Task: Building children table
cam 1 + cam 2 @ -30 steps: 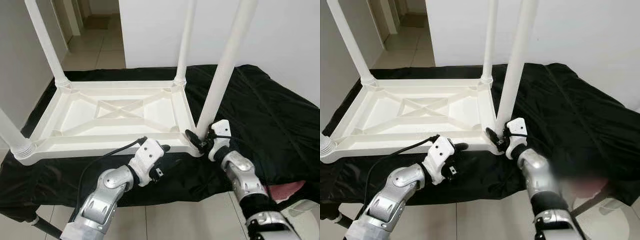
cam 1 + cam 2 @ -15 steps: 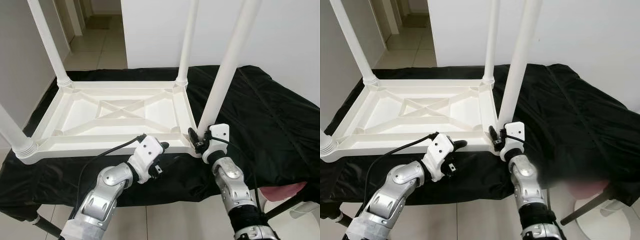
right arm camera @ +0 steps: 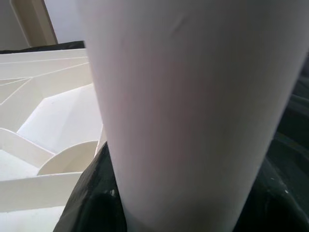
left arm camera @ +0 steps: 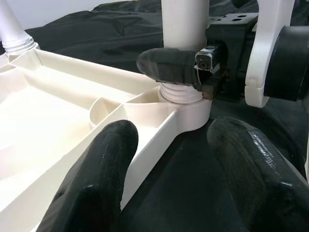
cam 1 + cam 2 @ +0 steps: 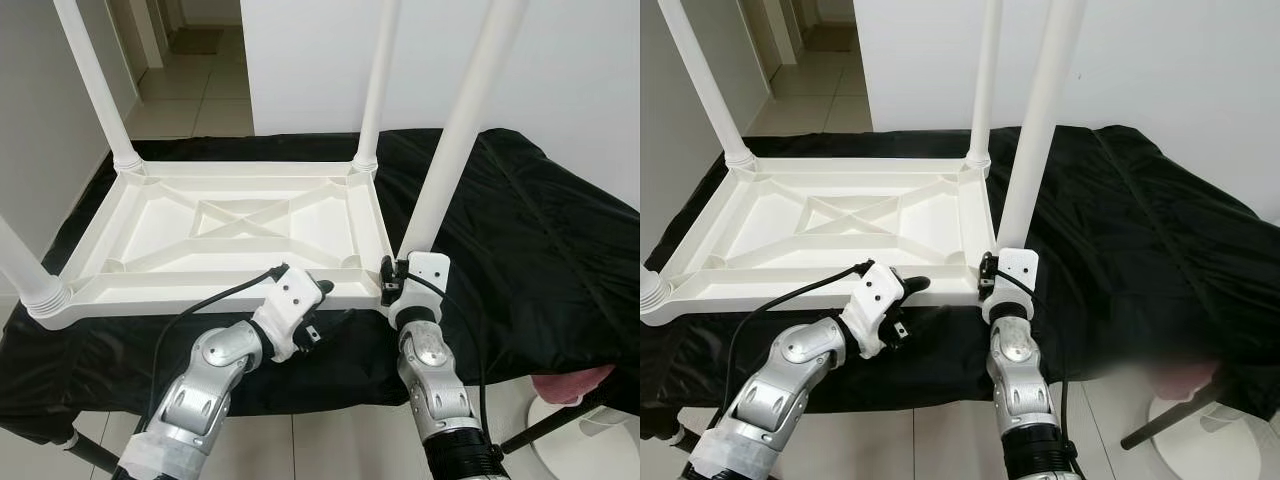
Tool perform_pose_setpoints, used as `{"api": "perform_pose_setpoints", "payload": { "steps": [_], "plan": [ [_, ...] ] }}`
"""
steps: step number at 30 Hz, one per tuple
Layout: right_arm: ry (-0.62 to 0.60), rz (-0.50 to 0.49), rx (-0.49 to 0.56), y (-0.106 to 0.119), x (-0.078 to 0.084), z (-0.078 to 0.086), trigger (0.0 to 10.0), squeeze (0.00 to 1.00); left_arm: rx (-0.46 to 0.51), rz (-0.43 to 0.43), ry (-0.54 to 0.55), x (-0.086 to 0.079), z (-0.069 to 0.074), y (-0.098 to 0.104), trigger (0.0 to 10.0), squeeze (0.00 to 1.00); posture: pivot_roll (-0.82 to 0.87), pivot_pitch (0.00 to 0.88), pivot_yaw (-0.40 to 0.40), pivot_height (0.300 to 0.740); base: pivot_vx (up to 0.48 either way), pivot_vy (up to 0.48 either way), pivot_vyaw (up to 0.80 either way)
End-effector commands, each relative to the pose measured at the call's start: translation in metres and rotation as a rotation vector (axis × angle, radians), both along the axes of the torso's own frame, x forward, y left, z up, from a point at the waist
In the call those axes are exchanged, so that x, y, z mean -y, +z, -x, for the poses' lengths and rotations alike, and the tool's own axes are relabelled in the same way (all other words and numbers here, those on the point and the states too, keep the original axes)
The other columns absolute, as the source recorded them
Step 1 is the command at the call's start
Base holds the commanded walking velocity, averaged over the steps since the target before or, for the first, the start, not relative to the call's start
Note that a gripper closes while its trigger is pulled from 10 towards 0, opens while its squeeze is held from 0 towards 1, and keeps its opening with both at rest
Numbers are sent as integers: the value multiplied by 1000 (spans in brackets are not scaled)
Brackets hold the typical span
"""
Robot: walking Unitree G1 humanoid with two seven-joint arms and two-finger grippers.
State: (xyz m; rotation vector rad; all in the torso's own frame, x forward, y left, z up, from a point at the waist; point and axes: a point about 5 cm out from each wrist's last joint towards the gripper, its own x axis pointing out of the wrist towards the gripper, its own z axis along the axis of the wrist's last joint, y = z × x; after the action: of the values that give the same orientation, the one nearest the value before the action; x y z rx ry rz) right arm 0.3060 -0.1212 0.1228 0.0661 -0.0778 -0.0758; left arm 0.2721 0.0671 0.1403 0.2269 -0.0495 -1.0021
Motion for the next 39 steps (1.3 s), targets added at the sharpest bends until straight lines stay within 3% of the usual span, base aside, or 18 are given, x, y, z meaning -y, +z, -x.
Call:
{"api": "perform_pose_setpoints", "payload": {
  "steps": [1, 2, 3, 8, 15, 16, 19, 22, 24, 26, 29, 30, 31, 32, 33, 39],
  "plan": [
    [2, -53, -44, -11, 3, 5, 10000, 0, 11, -6, 72, -4, -6, -1, 10000, 0, -7, 0, 26, 740, 0, 0, 0],
    [2, -53, -44, -11, 3, 5, 10000, 0, 11, -6, 72, -4, -6, -1, 10000, 0, -7, 0, 26, 740, 0, 0, 0],
    [8, -44, -36, -9, 2, 5, 10000, 1000, 11, -5, 73, -4, -6, -1, 10000, 0, -4, 0, 25, 740, 0, 0, 0],
    [31, -24, -9, -5, 4, 6, 10000, 1000, 13, -9, 73, -5, -5, -2, 10000, 0, 0, 0, 20, 740, 0, 0, 0],
    [155, 7, 34, -1, 17, 4, 10000, 1000, 14, -10, 73, -4, -4, -2, 10000, 0, -2, 0, 17, 740, 0, 0, 0],
    [236, 44, 46, -1, 25, 2, 10000, 0, 14, -9, 71, -3, -4, -2, 10000, 0, -5, 0, 16, 740, 0, 0, 0],
    [236, 44, 46, -1, 25, 2, 10000, 0, 14, -9, 71, -3, -4, -2, 10000, 0, -5, 0, 16, 740, 0, 0, 0],
    [372, 125, 54, 2, 39, -3, 10000, 0, 15, -7, 66, 0, -4, -2, 10000, 0, -10, 0, 15, 740, 0, 0, 0],
    [372, 125, 54, 2, 39, -3, 10000, 0, 15, -7, 66, 0, -4, -2, 10000, 0, -10, 0, 15, 740, 0, 0, 0],
    [504, 196, 45, 8, 43, -12, 10000, 0, 16, -3, 63, 1, -4, -2, 10000, 0, -10, 0, 12, 740, 0, 0, 0],
    [547, 220, 37, 9, 44, -15, 10000, 0, 17, -3, 62, 2, -4, -2, 10000, 0, -10, 0, 12, 740, 0, 0, 0],
    [585, 256, 26, 10, 43, -18, 7686, 0, 21, -6, 64, 2, -4, -2, 10000, 0, -9, 0, 15, 740, 0, 0, 0],
    [585, 256, 26, 10, 43, -18, 7686, 0, 21, -6, 64, 2, -4, -2, 10000, 0, -9, 0, 15, 740, 0, 0, 0],
    [606, 276, 18, 9, 43, -20, 863, 0, 22, -8, 67, 1, -4, -2, 10000, 0, -9, 0, 15, 740, 0, 0, 0],
    [621, 288, 11, 8, 44, -22, 0, 0, 23, -9, 70, 1, -4, -2, 10000, 0, -9, 0, 15, 740, 0, 0, 0],
    [646, 287, -9, 4, 45, -22, 0, 0, 25, -10, 78, 0, -3, -2, 10000, 0, 19, 0, 1, 740, 0, 0, 0]
  ]
}}
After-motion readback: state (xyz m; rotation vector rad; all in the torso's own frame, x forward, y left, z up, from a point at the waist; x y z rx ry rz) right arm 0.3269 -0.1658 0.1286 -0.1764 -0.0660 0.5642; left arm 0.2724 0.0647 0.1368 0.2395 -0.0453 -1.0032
